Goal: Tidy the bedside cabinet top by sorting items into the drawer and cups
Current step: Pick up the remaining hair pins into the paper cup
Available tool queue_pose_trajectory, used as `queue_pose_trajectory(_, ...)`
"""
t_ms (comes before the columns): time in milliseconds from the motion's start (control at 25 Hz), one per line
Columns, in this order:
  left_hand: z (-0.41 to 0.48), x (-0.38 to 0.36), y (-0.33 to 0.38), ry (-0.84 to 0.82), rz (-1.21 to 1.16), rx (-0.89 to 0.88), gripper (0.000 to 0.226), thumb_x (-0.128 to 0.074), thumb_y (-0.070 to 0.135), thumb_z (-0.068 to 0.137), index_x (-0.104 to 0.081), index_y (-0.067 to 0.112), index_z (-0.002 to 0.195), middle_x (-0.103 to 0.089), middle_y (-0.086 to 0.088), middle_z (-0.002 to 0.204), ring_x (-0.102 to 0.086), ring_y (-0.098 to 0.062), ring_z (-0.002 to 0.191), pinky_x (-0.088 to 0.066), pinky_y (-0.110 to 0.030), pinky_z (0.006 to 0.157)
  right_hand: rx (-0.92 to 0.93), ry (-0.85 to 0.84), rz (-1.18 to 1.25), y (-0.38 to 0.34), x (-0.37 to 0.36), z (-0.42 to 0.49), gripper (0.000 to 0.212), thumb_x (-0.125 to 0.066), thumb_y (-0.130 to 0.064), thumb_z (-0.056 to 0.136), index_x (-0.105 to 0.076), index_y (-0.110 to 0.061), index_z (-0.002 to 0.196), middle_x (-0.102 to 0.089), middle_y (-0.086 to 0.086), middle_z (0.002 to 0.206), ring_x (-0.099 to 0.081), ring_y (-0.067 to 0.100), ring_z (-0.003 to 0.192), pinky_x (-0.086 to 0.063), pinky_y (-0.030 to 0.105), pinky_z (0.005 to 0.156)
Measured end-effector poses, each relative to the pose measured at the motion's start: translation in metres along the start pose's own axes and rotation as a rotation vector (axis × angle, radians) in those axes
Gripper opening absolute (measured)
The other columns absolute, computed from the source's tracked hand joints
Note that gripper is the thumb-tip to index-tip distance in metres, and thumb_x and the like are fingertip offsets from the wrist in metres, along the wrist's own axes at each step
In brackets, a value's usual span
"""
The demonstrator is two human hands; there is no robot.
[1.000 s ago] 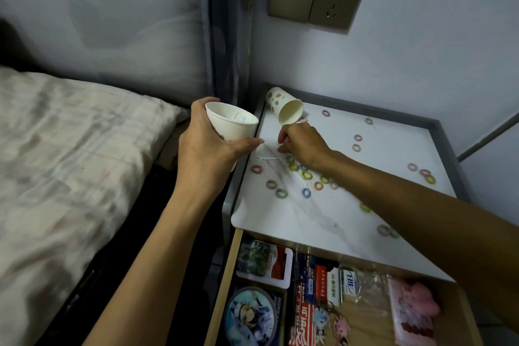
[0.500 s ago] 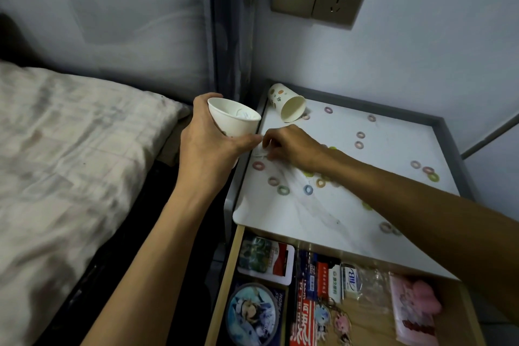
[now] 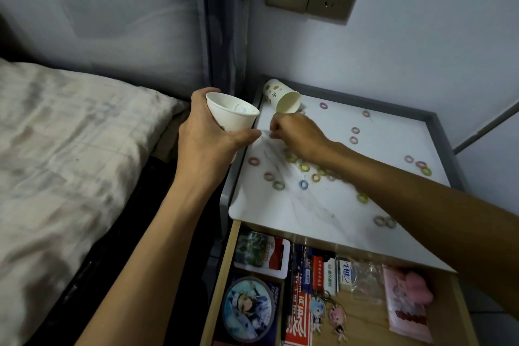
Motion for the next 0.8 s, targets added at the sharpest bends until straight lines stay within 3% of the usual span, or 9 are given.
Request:
queue_pose_trajectory(80, 0.0, 0.0, -0.001, -0.002, -0.004, 0.002, 0.077, -0.089, 0.028, 0.062, -0.047, 0.024, 0.127, -0.062, 0.004, 0.109, -0.061, -0.013, 0.096, -0.054, -0.03, 0.08, -0.132, 0.066, 0.115, 0.021, 0.018, -0.01, 0.012, -0.069, -0.023, 0.088, -0.069, -0.015, 0.097, -0.067, 0.005, 0.094, -0.063, 0.018, 0.088, -0.047, 0.028, 0.076)
queue_pose_trajectory(200, 0.0, -0.001, 0.0, -0.009, -0.007, 0.002, 0.076, -0.089, 0.027, 0.063, -0.047, 0.023, 0.127, -0.061, 0.004, 0.11, -0.06, -0.015, 0.098, -0.055, -0.032, 0.08, -0.183, -0.005, 0.088, 0.03, 0.018, -0.042, 0.015, -0.076, -0.026, 0.082, -0.074, -0.016, 0.093, -0.071, 0.001, 0.086, -0.066, 0.013, 0.078, -0.053, 0.027, 0.075)
queue_pose_trajectory(400, -0.004, -0.01, 0.005, -0.043, -0.029, -0.006, 0.075, -0.089, 0.025, 0.064, -0.046, 0.023, 0.126, -0.059, 0.004, 0.11, -0.059, -0.011, 0.095, -0.048, -0.013, 0.066, -0.217, -0.047, -0.009, 0.031, -0.008, -0.072, 0.017, -0.073, -0.025, 0.085, -0.072, -0.014, 0.098, -0.068, 0.008, 0.09, -0.064, 0.021, 0.08, -0.054, 0.032, 0.073)
queue_pose_trajectory(600, -0.008, -0.017, 0.006, -0.067, -0.024, -0.001, 0.076, -0.09, 0.028, 0.064, -0.046, 0.023, 0.127, -0.059, 0.006, 0.109, -0.057, -0.005, 0.09, -0.046, -0.01, 0.062, -0.176, 0.002, -0.19, 0.02, -0.008, -0.077, 0.01, -0.07, -0.019, 0.089, -0.07, -0.009, 0.088, -0.066, 0.008, 0.084, -0.065, 0.024, 0.077, -0.052, 0.032, 0.066)
queue_pose_trajectory(680, -0.009, -0.021, 0.007, -0.077, -0.029, -0.003, 0.076, -0.089, 0.026, 0.065, -0.046, 0.022, 0.127, -0.059, 0.005, 0.11, -0.057, -0.005, 0.089, -0.045, -0.008, 0.058, -0.115, -0.034, -0.299, 0.014, -0.012, -0.079, 0.008, -0.069, -0.013, 0.087, -0.068, -0.008, 0.093, -0.064, 0.01, 0.093, -0.065, 0.028, 0.084, -0.051, 0.035, 0.067)
queue_pose_trajectory(800, -0.012, -0.029, 0.01, -0.103, -0.054, -0.004, 0.074, -0.088, 0.021, 0.067, -0.046, 0.021, 0.127, -0.058, 0.004, 0.108, -0.056, -0.004, 0.086, -0.044, -0.005, 0.053, -0.066, -0.096, -0.345, 0.013, -0.017, -0.08, 0.022, -0.065, -0.007, 0.088, -0.06, -0.006, 0.109, -0.057, 0.013, 0.108, -0.06, 0.031, 0.094, -0.048, 0.037, 0.071)
Point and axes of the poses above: each hand's wrist, its own z-axis towards the middle knuckle, its own x-axis out of the back of the hand, y = z × x, the point moved 9 cm from there along z, towards the middle knuckle
